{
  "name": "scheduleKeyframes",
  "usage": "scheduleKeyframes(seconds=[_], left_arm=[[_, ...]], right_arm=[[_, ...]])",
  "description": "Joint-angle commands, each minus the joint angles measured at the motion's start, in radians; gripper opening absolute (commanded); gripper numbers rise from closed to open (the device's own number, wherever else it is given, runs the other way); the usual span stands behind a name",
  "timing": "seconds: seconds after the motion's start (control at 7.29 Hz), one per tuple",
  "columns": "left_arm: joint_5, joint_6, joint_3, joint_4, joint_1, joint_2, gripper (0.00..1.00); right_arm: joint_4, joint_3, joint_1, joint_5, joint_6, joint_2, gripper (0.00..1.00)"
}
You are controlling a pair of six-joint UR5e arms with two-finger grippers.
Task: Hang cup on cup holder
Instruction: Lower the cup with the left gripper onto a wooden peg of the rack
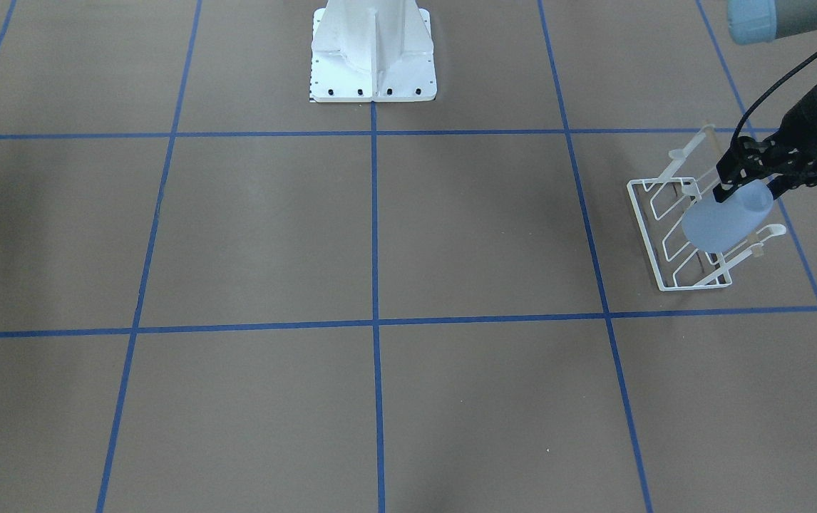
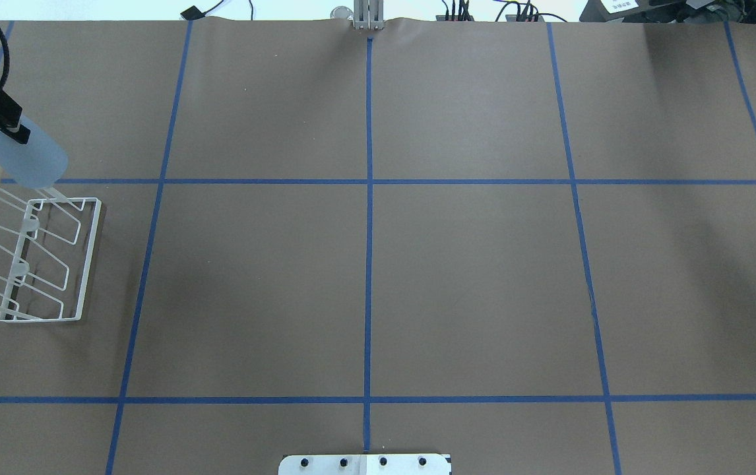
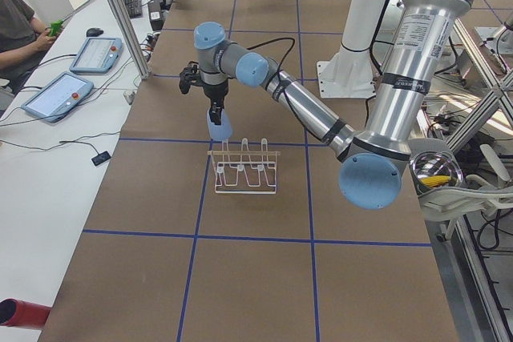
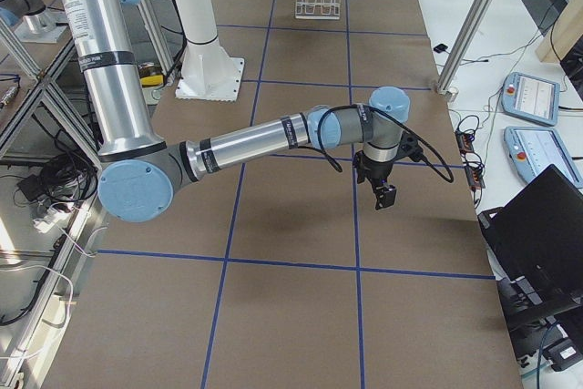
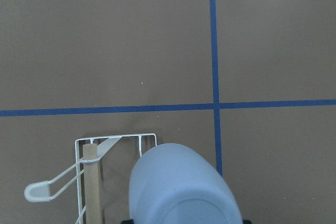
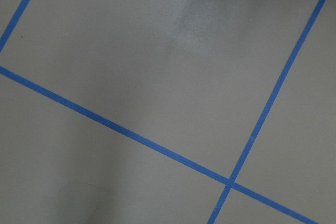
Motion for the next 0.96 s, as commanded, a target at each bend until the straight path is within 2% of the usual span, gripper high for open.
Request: scheduleKeyframes(seconds=[0.0,0.82], left_arm=[[0.0,0.002,0.023,-0.006,0.007,-0.001,0.0],[-0.001,0.002,0.083,-0.009,0.057,0.0,0.0]], right_arm=[[0.0,0.004,0.0,0.0,0.0,0.0,1.0],[0.0,0.004,0.0,0.0,0.0,0.0,1.0]])
